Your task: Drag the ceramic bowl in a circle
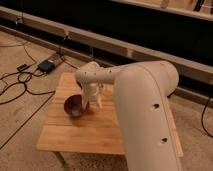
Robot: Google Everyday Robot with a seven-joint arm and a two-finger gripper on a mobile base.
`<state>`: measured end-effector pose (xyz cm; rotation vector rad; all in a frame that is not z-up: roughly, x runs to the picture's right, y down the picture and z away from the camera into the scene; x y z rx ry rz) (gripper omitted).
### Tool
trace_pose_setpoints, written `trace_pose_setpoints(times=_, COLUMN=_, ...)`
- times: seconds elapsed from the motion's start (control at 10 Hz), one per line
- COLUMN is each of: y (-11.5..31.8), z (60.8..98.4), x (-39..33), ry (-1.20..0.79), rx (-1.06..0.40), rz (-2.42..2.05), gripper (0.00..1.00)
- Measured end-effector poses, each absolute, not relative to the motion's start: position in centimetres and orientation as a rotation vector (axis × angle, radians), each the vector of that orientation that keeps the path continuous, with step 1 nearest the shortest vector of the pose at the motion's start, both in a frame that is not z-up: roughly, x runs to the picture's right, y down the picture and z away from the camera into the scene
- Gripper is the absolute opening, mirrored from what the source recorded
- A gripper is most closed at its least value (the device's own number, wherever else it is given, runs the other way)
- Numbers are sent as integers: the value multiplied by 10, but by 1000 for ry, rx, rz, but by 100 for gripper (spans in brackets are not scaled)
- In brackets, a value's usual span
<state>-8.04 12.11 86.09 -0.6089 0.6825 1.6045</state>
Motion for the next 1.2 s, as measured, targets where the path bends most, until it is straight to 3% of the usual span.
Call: trace_pose_setpoints(times=1.2, y=126, z=868, x=-92, ry=672, rx=-652, rz=1538, gripper=65)
